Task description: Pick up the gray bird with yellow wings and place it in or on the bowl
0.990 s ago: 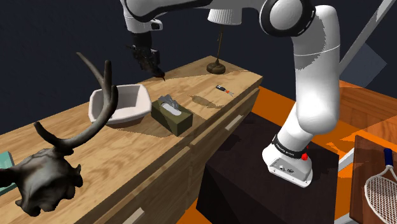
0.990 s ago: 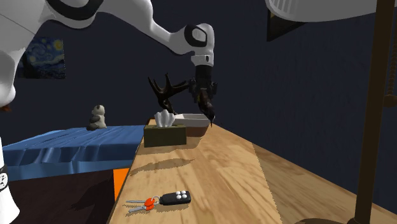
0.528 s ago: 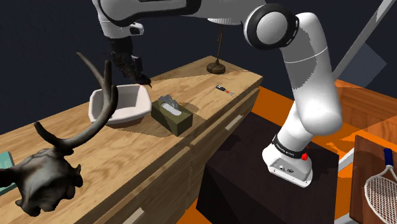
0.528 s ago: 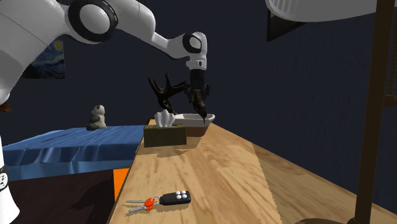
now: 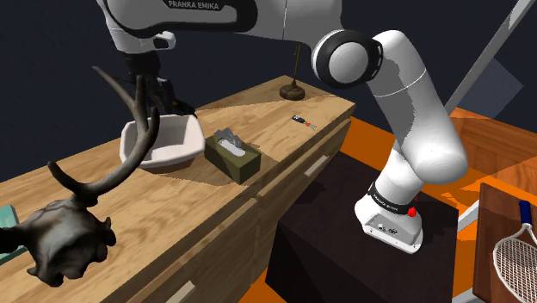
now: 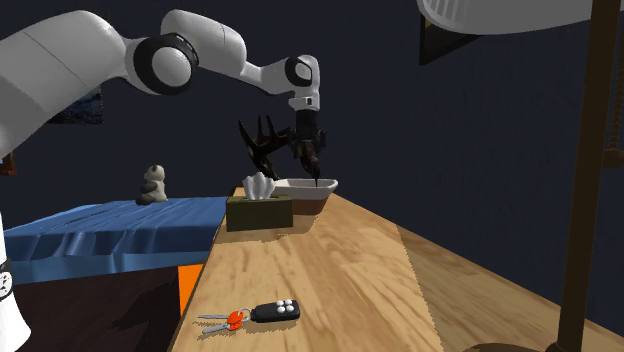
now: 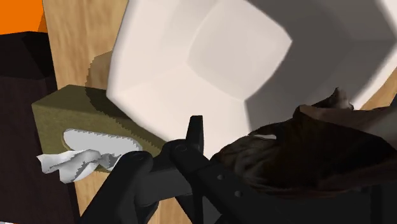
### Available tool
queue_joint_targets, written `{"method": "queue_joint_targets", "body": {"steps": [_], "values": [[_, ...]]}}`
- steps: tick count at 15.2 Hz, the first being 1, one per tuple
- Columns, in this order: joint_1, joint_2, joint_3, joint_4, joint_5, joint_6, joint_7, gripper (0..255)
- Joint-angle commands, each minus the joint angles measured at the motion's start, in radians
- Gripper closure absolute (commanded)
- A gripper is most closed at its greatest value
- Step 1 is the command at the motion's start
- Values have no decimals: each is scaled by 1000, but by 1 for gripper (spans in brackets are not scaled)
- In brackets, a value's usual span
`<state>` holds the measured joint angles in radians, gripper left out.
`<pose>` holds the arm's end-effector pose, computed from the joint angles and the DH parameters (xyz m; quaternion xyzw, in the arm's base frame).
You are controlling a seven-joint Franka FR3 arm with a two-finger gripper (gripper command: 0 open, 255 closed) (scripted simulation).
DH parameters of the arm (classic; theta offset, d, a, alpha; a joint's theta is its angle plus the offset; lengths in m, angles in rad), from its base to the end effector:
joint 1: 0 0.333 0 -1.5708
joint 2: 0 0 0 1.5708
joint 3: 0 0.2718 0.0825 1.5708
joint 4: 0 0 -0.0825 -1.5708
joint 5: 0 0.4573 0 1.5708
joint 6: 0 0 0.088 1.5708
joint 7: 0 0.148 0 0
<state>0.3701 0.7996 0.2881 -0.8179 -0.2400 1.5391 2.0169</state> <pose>0.6875 0.3886 0.3823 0.7520 -0.6583 0.0091 0.0320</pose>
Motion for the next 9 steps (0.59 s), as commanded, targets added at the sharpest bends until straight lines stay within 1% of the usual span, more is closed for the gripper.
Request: {"method": "queue_joint_targets", "body": {"steps": [1,2,4,6,7,9], "values": [[0,0,0,0,0,0,0,0],[-107,-73,59,-120,116,84,-35,0],[-325,-158,174,-295,363,204,-150,0],[-526,-181,274,-417,622,261,-303,0],[-546,-179,284,-427,648,263,-319,0],[-539,-179,284,-448,650,287,-322,0]]}}
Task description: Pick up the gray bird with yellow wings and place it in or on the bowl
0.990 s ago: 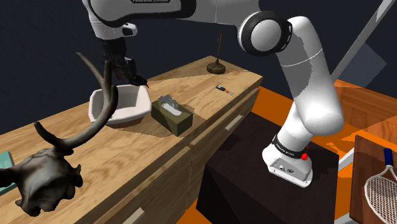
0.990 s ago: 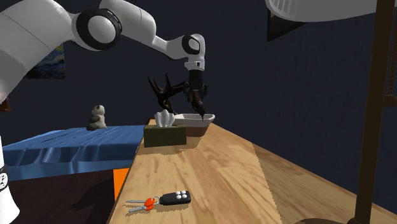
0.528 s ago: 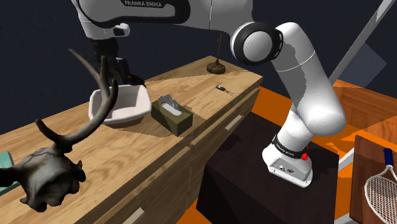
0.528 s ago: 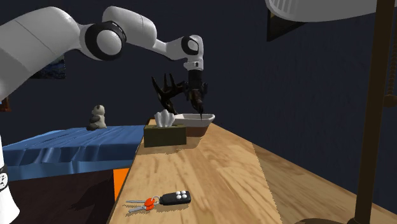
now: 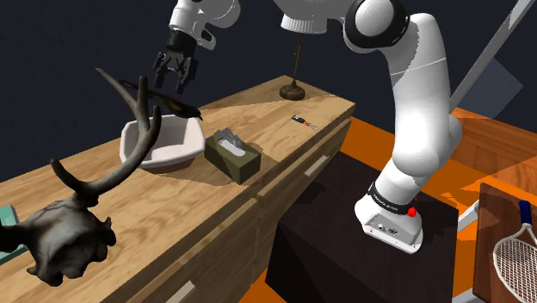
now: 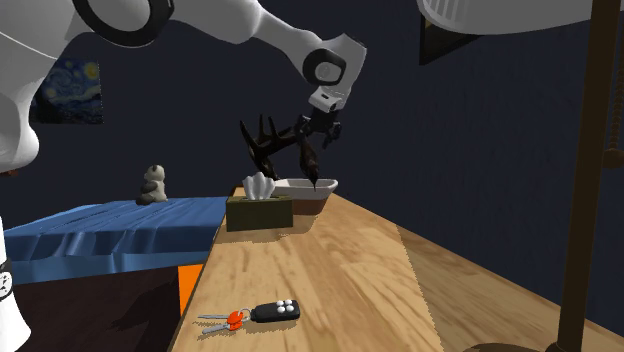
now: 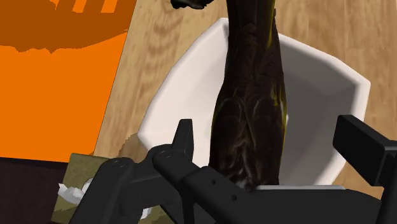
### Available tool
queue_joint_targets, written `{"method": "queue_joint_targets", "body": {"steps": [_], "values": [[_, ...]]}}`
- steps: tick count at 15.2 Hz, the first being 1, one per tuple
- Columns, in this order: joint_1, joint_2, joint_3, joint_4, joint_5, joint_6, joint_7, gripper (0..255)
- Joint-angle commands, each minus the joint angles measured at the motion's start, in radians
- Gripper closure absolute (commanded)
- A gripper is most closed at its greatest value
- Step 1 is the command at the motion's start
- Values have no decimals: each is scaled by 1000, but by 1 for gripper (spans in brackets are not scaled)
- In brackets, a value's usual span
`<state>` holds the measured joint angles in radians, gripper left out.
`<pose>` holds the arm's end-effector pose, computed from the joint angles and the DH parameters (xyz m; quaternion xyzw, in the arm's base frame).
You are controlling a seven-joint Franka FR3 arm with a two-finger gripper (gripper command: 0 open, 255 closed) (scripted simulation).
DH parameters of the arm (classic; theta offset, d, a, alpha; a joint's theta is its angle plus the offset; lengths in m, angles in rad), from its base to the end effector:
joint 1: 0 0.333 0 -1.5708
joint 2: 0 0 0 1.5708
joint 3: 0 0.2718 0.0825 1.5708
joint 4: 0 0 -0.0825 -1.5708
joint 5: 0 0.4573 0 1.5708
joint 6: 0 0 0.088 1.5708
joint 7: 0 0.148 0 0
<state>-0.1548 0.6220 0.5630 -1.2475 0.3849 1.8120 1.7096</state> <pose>0.7191 0.2732 0.3778 -0.6931 0.6365 0.2860 0.1809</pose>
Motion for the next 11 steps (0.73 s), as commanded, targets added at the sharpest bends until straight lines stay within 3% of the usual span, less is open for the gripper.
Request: {"method": "queue_joint_targets", "body": {"steps": [1,5,11], "values": [[-10,-1,10,-28,26,26,-16,0],[7,4,12,-69,28,79,-21,0],[7,4,12,-69,28,79,-21,0]]}}
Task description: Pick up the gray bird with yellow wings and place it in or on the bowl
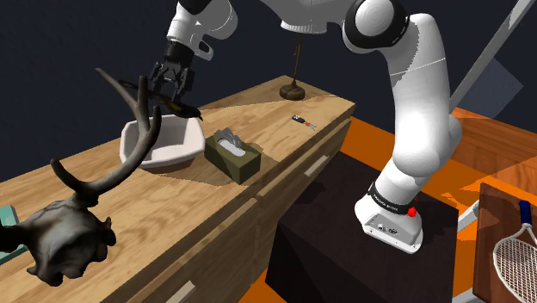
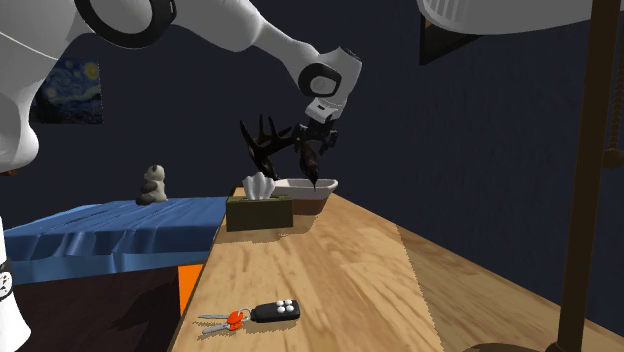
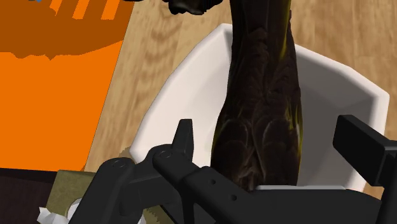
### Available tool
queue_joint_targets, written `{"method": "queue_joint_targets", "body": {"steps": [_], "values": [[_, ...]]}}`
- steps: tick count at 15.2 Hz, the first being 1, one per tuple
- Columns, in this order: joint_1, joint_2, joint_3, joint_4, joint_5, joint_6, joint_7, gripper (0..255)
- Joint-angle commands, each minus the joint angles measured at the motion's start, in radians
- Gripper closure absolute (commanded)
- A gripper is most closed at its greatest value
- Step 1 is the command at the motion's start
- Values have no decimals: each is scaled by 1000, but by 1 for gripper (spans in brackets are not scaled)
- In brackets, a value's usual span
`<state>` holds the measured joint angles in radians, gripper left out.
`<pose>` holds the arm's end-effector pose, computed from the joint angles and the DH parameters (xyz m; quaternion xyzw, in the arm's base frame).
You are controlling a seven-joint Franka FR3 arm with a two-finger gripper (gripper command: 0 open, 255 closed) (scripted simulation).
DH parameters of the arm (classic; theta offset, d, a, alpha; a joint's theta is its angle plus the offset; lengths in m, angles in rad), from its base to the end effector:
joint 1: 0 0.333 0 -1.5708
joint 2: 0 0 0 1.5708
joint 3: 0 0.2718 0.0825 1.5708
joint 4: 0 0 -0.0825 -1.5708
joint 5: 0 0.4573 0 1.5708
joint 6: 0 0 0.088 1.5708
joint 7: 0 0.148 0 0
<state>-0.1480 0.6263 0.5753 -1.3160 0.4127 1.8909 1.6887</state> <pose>0.7114 0.2933 0.3486 -0.6890 0.6341 0.2954 0.1896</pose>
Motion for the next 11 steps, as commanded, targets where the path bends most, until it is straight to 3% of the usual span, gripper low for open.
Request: {"method": "queue_joint_targets", "body": {"steps": [1,2,3,11], "values": [[0,0,0,0,0,0,0,0],[0,0,0,0,0,0,0,0],[0,0,0,0,0,0,0,255],[0,0,0,0,0,0,0,255]]}}
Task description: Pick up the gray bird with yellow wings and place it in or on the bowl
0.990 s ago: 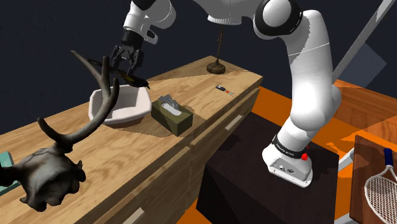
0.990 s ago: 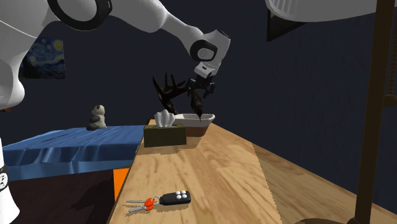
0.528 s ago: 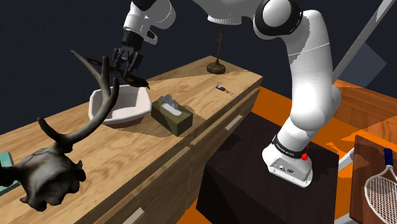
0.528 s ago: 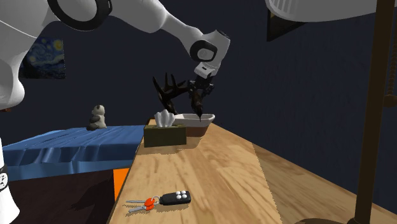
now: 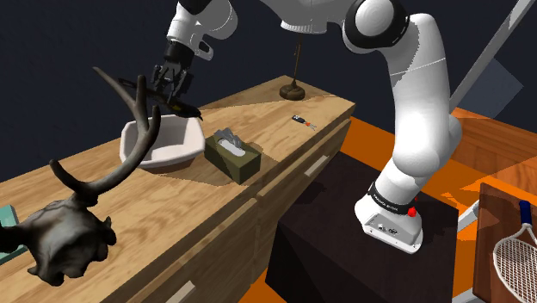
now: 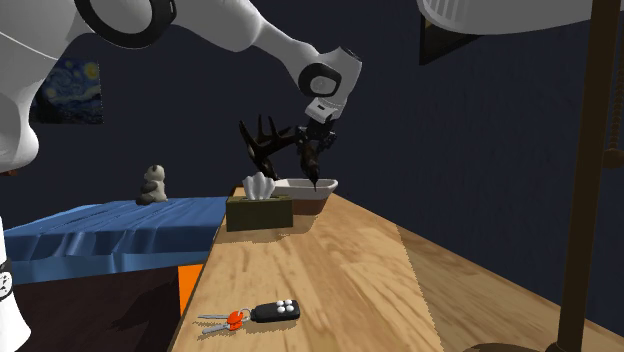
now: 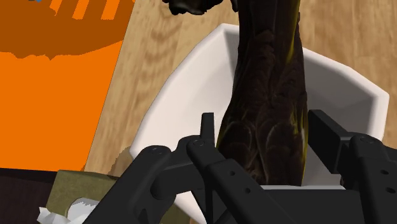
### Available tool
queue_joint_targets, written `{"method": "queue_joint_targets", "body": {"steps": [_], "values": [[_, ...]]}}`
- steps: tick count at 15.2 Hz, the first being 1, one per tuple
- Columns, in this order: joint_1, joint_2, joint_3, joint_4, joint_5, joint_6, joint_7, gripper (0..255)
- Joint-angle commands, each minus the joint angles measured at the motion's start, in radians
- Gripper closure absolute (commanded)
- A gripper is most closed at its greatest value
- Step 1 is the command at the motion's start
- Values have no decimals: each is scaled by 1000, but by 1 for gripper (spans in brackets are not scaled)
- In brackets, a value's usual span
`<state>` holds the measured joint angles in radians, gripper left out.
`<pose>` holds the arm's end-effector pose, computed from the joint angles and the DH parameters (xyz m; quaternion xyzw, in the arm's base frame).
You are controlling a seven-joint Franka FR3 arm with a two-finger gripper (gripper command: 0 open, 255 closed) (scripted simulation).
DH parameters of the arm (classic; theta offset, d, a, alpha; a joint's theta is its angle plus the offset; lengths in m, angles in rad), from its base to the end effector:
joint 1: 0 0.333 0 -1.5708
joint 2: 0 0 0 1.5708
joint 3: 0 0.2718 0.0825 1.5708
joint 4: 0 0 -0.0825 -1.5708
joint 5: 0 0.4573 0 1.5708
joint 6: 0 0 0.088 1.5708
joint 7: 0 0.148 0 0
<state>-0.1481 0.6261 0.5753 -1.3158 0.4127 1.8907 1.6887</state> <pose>0.7115 0.2932 0.3488 -0.6890 0.6341 0.2953 0.1897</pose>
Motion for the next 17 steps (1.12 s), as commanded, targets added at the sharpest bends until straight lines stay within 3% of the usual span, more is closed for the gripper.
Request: {"method": "queue_joint_targets", "body": {"steps": [1,15,17], "values": [[0,0,0,0,0,0,0,255],[19,-7,6,167,-17,-144,91,255],[54,-11,12,168,-21,-122,125,255]]}}
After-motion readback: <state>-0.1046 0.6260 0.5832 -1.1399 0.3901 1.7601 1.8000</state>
